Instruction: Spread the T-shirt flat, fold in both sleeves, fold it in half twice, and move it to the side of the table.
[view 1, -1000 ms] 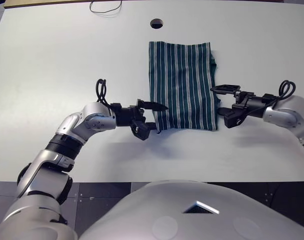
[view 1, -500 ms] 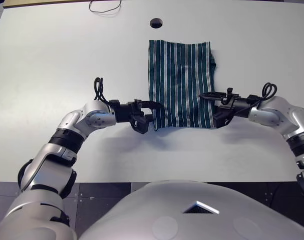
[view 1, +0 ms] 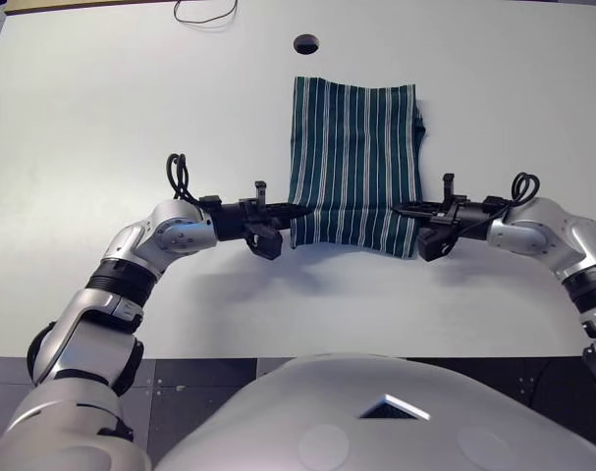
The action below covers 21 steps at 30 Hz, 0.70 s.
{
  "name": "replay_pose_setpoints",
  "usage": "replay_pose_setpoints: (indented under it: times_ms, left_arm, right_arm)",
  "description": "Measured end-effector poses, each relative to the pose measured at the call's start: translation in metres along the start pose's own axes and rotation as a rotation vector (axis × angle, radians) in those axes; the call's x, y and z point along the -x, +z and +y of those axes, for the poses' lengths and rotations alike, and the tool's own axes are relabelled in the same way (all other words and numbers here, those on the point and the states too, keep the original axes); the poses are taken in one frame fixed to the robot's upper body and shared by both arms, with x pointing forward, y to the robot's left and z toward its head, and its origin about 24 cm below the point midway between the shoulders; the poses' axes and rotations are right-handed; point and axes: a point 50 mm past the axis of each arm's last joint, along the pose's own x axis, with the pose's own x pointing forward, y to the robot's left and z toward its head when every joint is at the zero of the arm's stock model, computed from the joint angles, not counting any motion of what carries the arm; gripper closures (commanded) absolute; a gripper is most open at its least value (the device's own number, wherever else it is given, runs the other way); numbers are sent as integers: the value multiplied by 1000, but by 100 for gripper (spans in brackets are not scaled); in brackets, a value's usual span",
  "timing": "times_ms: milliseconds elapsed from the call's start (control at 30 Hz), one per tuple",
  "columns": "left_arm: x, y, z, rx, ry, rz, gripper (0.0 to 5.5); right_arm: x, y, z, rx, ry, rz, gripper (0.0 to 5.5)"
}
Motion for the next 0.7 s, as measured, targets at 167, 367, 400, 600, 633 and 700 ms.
replay_pose_setpoints:
  times_ms: [167,367,400,600,633,700]
  left_arm:
    - [4,12,-11,77,6,-58,540]
    - [-3,36,-21,182,123,-107,540]
    - [-6,38,-14,192,175,-109,540]
    - [-11,24,26,242,426,-38,540]
    - [-12,20,32,251,451,-23,540]
    - [-14,7,42,270,493,32,540]
  right_arm:
    - [10,7,-13,-90,-131,-45,529]
    - [22,24,-13,-189,-181,-78,529]
    - [23,23,-14,-191,-180,-69,529]
    - [17,15,-18,-245,-215,-19,529]
    - [14,10,-22,-259,-239,-4,529]
    - [11,-3,-36,-273,-301,35,529]
